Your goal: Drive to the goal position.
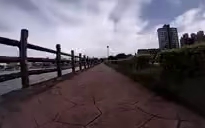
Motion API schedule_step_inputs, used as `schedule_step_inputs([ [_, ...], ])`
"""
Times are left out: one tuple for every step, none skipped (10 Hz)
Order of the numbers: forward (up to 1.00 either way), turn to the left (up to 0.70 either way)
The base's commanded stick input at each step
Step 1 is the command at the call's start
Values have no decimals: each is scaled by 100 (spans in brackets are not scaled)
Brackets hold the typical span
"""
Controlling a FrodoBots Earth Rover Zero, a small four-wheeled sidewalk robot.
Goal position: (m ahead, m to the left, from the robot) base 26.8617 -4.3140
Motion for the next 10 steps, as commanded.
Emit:
schedule_step_inputs([
  [70, 11],
  [70, 11],
  [70, 11],
  [70, 11],
  [70, 11],
  [70, 11],
  [70, 11],
  [70, 11],
  [70, 11],
  [70, 11],
])
